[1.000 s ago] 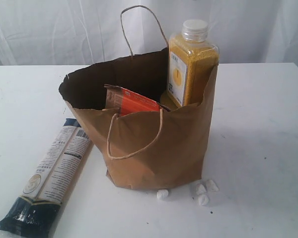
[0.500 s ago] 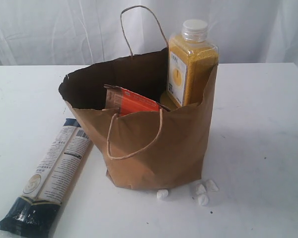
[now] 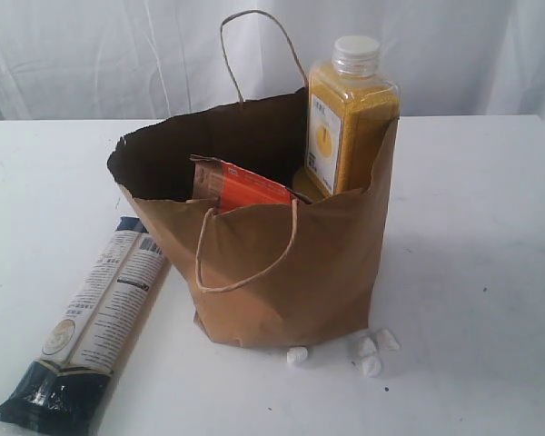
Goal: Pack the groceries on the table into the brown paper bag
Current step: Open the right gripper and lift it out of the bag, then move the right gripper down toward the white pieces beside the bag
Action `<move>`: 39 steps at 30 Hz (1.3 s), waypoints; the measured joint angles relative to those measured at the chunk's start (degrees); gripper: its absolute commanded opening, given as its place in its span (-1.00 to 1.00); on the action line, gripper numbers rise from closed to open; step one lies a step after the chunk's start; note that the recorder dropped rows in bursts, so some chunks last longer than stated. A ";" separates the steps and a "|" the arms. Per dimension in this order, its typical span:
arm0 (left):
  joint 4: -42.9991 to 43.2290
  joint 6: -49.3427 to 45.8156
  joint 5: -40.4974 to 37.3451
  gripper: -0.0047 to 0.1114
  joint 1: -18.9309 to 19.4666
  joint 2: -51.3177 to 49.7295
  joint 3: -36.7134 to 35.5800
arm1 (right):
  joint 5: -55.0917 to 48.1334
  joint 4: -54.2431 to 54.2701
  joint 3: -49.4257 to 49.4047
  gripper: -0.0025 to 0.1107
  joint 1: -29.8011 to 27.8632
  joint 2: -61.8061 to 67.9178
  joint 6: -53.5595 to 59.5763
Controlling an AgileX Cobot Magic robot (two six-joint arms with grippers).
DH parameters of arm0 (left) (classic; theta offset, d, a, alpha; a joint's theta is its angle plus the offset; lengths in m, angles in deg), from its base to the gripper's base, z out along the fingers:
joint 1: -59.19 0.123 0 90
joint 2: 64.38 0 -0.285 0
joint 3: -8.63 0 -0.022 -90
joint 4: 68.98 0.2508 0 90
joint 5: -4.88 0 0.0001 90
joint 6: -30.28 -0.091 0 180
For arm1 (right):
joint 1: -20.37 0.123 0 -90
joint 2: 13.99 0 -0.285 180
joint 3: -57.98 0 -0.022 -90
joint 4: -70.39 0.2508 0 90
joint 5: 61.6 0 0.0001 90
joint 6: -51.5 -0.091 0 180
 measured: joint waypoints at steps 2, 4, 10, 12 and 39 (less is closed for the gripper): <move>0.00 0.00 0.00 -0.92 0.00 0.00 0.00 | 0.00 0.00 -3.04 0.16 0.00 -0.92 -1.93; 0.00 0.00 0.00 -0.92 0.00 0.00 0.00 | 0.00 0.25 -5.95 0.16 0.00 -1.27 -3.52; 0.00 0.00 0.00 -0.92 0.00 0.00 0.00 | 4.30 2.42 -14.74 0.16 0.00 -1.39 -9.57; 0.00 0.00 0.00 -0.92 0.00 0.00 0.00 | 6.96 3.22 -18.21 0.16 0.00 -1.39 -11.57; 0.00 0.00 0.00 -0.92 0.00 0.00 0.00 | 42.77 13.71 -34.87 -0.14 -2.12 28.02 -13.20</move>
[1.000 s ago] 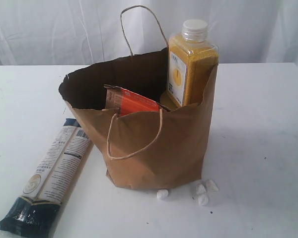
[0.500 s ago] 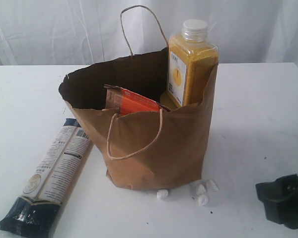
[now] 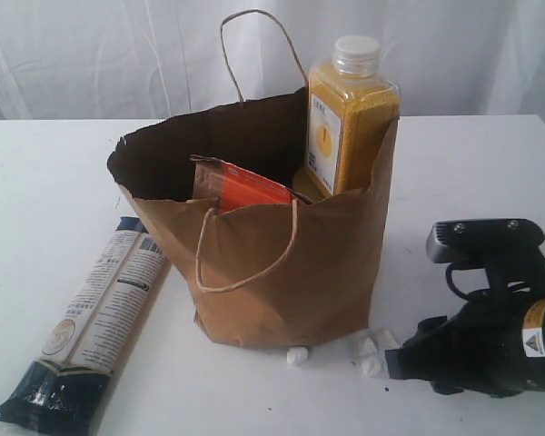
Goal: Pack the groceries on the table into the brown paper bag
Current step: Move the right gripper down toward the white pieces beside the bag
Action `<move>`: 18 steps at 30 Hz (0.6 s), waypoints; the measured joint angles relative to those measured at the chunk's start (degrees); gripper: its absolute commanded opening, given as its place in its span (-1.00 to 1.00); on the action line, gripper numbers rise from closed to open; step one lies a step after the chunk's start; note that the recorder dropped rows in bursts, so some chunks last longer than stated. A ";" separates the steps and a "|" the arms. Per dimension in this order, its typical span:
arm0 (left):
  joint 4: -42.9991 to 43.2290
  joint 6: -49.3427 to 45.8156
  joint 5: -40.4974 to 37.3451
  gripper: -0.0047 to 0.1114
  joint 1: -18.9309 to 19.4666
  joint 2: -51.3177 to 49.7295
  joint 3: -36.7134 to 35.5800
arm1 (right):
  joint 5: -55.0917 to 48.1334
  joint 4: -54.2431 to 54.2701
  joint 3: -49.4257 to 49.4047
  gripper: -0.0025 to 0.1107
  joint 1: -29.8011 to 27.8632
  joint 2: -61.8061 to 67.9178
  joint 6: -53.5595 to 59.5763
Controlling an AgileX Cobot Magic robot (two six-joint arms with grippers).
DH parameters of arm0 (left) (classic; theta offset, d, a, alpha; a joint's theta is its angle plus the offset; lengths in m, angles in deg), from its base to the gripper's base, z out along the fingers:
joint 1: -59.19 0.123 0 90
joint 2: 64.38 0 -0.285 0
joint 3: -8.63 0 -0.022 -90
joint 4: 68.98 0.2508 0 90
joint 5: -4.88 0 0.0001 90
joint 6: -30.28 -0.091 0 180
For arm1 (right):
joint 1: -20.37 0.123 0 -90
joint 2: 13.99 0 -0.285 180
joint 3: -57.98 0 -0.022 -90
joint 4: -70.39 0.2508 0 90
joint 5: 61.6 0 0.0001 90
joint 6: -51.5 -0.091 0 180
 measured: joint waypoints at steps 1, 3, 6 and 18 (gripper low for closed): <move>0.00 0.00 0.00 -0.92 0.00 0.00 0.00 | 0.89 0.59 0.00 -0.14 -0.56 1.32 1.01; 0.00 0.00 0.00 -0.92 0.00 0.00 0.00 | 2.31 2.34 0.12 -0.14 -1.97 4.32 3.77; 0.00 0.00 0.00 -0.92 0.00 0.00 0.00 | 3.29 4.66 1.42 -0.14 -3.35 7.84 7.64; 0.00 0.00 0.00 -0.92 0.00 0.00 0.00 | 5.47 6.89 7.14 -0.14 -4.22 19.11 17.17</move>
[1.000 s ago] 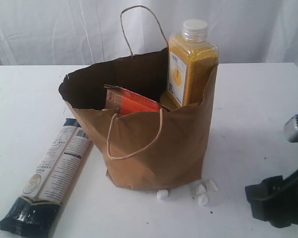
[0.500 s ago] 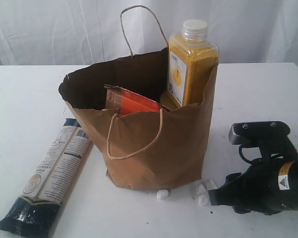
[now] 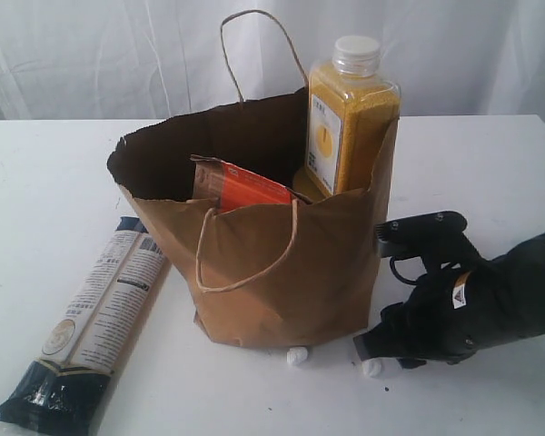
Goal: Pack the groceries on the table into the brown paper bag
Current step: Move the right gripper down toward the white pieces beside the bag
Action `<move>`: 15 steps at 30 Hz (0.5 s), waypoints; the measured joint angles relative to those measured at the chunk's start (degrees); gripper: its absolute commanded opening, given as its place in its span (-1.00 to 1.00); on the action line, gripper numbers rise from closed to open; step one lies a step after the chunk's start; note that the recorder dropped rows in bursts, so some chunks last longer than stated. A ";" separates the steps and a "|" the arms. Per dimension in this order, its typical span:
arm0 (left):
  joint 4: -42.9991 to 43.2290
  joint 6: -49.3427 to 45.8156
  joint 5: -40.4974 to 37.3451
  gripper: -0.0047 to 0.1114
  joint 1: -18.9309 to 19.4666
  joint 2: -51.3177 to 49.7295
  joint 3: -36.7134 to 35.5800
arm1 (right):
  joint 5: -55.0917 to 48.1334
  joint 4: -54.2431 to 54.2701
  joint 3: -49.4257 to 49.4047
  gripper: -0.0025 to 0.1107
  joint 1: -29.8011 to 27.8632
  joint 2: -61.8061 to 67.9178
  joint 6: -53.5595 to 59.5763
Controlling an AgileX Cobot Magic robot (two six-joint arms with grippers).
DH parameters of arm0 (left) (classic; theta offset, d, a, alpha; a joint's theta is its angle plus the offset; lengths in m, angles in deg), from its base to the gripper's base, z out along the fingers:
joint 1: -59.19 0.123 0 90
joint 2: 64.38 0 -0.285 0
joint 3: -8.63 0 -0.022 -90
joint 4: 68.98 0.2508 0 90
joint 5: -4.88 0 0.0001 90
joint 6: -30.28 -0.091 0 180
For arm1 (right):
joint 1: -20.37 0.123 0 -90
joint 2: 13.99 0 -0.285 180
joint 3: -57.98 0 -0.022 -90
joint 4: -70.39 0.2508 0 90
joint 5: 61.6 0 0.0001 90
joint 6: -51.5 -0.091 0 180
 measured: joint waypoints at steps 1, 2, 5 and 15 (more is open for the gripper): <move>0.00 0.00 0.00 -0.92 0.00 0.00 0.00 | 0.50 0.00 0.57 -0.14 -0.68 1.49 0.66; 0.00 0.00 0.00 -0.92 0.00 0.00 0.00 | 0.97 0.00 0.71 -0.14 -1.05 2.12 0.98; 0.00 0.00 0.00 -0.92 0.00 0.00 0.00 | 2.93 0.00 1.04 -0.14 -2.37 4.60 2.43; 0.00 0.00 0.00 -0.92 0.00 0.00 0.00 | 4.86 0.00 1.04 -0.14 -2.37 6.29 3.77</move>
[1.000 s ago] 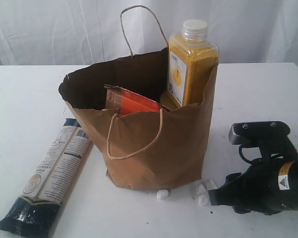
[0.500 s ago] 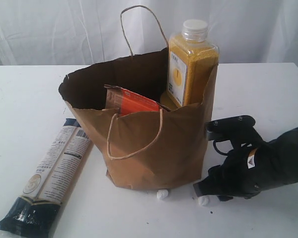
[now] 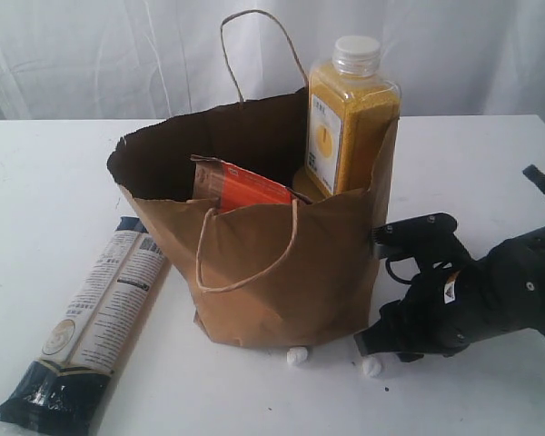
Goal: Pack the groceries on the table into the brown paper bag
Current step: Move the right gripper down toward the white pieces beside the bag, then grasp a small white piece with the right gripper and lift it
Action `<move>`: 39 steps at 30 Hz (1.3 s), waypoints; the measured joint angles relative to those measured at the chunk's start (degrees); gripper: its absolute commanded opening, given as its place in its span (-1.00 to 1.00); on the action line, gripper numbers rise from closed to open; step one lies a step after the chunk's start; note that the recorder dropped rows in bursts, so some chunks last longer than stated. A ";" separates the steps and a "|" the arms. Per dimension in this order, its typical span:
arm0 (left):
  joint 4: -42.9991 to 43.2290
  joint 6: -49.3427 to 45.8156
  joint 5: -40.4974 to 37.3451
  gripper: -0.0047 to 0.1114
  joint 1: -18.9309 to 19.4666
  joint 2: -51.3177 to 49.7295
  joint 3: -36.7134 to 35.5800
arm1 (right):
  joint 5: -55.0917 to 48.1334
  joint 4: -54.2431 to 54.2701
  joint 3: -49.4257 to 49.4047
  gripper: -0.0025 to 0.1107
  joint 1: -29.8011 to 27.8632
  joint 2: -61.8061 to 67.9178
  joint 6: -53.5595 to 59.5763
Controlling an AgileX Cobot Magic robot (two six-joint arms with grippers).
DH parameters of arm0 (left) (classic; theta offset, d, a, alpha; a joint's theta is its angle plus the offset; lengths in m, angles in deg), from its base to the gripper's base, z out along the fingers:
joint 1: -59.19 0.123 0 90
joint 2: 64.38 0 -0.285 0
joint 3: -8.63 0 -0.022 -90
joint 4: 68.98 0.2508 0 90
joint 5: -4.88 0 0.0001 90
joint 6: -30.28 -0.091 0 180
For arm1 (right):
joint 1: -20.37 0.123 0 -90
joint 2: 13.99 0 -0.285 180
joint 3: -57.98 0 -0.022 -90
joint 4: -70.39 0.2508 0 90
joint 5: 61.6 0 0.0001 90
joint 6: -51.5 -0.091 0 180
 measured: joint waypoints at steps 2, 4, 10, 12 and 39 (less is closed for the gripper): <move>0.00 0.00 0.00 -0.92 0.00 0.00 0.00 | 0.27 0.00 0.00 -0.14 0.00 0.00 0.00; 0.00 0.00 0.00 -0.92 0.00 0.00 0.00 | 0.53 0.00 0.00 -0.14 0.00 0.00 0.09; 0.00 0.00 0.00 -0.92 0.00 0.00 0.00 | 1.38 0.00 0.00 -0.14 0.36 2.19 0.09; 0.00 0.00 0.00 -0.92 0.00 0.00 0.00 | 1.39 0.00 0.00 -0.14 0.59 3.32 0.69; 0.00 0.00 0.00 -0.92 0.00 0.00 0.00 | 0.36 0.62 -4.53 -0.96 0.59 -5.38 1.04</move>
